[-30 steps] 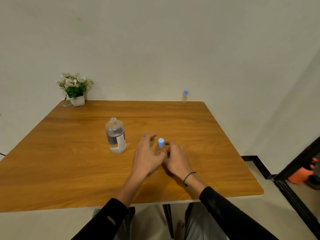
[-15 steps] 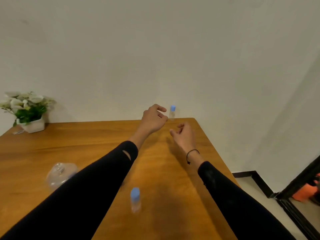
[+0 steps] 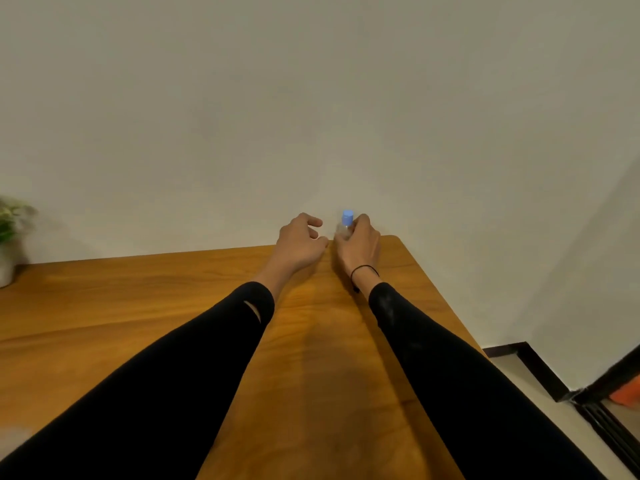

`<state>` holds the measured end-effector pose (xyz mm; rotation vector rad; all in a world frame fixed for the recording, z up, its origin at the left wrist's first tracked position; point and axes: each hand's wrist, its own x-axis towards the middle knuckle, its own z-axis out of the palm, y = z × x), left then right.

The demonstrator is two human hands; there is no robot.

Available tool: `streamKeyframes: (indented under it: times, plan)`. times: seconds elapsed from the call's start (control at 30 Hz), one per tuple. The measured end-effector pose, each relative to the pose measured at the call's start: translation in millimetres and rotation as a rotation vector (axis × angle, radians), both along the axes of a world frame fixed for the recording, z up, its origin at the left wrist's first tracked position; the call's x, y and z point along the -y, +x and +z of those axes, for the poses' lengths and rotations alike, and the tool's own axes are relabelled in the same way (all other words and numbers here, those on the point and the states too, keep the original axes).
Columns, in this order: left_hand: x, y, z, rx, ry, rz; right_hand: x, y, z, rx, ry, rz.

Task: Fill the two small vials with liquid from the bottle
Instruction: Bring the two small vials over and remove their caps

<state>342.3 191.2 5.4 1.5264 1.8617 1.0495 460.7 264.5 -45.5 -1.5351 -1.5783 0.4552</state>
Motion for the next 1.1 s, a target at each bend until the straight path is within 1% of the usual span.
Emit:
streamKeyframes:
  times: [0.1,0.17,0.27,0.33,0.43,0.5,0.57,0.7,0.8,0.9,1.0,1.07,1.1]
  plan:
    - [39.3,5.6,21.4,0.043,0.026,-0.027,55.4,15.1,15.4,-0.043,0.013,0.051]
    - [79.9,13.5,38.4,0.05,0.044,-0.089,108.1,27.2,33.2,-0.048,0.044,0.097]
    - [156.2,29.3,56.9,0.0,0.107,-0.206,200.0,45.3,65.5,-0.071,0.087,0.185]
    - [213.2,41.6,61.8,-0.027,0.173,-0.212,263.1,56.4,82.2,-0.108,0.104,0.227]
    - [299.5,59.6,54.3,-0.043,0.23,-0.142,351.1,69.9,84.8,-0.091,0.126,0.258]
    - [350.1,69.8,35.9,-0.057,0.253,-0.099,400.0,77.6,72.5,-0.053,0.115,0.268]
    - [392.5,77.0,13.3,-0.038,0.236,-0.048,439.0,81.8,54.6,-0.017,0.079,0.269]
    - [441.0,77.4,-25.6,-0.014,0.139,0.007,479.5,78.0,16.4,0.052,-0.052,0.307]
    - [450.9,71.9,-38.7,0.003,0.137,0.008,489.4,72.7,7.0,0.074,-0.061,0.325]
    - [452.3,69.7,-42.0,-0.005,0.124,0.008,491.5,74.1,4.0,0.124,-0.125,0.363]
    - [451.6,67.1,-46.6,-0.026,0.132,0.003,497.1,88.6,11.2,0.102,-0.132,0.369]
    - [448.6,64.2,-51.7,-0.04,0.144,-0.002,499.1,94.5,29.9,0.066,-0.062,0.358]
    - [447.2,63.3,-53.8,-0.052,0.143,-0.003,498.0,93.6,41.4,0.103,-0.026,0.366]
